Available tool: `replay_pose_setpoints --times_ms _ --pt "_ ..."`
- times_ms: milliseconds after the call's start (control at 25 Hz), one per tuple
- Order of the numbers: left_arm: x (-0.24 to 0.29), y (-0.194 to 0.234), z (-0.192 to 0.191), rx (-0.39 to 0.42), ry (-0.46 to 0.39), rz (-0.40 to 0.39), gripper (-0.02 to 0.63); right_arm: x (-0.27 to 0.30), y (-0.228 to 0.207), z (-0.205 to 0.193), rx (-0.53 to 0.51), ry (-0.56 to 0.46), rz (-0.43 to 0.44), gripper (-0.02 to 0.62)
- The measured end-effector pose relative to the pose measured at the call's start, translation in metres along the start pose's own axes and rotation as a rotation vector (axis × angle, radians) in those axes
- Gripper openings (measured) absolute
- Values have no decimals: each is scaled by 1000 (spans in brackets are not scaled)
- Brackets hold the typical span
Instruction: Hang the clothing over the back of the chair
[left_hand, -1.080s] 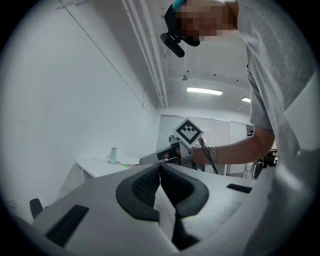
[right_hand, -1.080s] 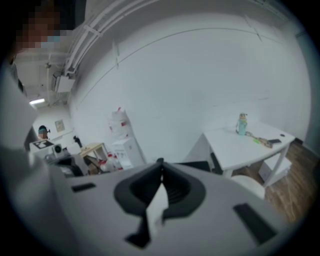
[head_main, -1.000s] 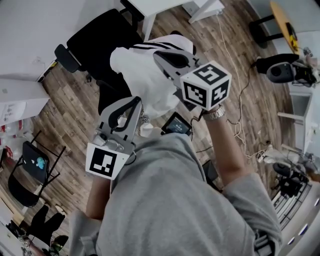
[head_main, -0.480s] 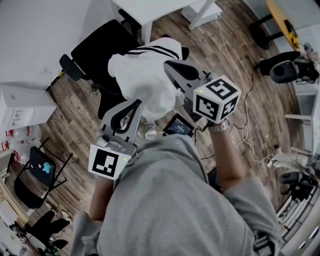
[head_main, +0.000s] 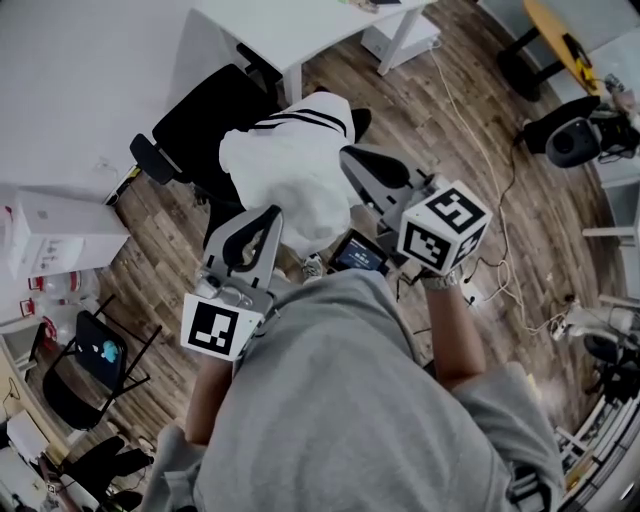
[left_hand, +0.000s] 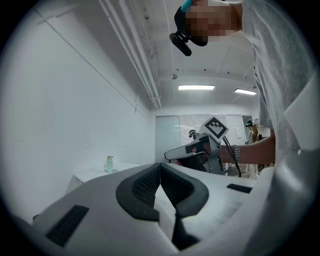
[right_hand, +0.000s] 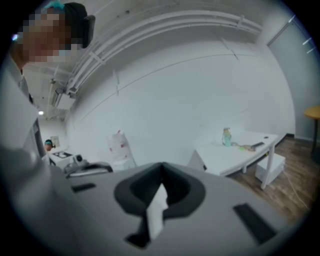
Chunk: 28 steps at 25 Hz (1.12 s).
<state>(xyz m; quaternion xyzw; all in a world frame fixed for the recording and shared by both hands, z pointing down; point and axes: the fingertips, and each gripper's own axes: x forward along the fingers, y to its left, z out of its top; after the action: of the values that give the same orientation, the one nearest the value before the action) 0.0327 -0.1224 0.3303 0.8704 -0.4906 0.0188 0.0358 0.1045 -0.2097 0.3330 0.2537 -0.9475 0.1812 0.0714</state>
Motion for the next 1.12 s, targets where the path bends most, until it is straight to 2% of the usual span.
replay_pose_setpoints --times_ms 400,720,1120 --pt "3 -2 13 51 -16 2 35 -21 19 17 -43 -59 22 34" --pt "-5 1 19 52 -42 38 35 -34 25 5 -17 -72 26 34" --pt "-11 -9 28 75 -94 46 35 -60 44 8 -54 -117 8 34"
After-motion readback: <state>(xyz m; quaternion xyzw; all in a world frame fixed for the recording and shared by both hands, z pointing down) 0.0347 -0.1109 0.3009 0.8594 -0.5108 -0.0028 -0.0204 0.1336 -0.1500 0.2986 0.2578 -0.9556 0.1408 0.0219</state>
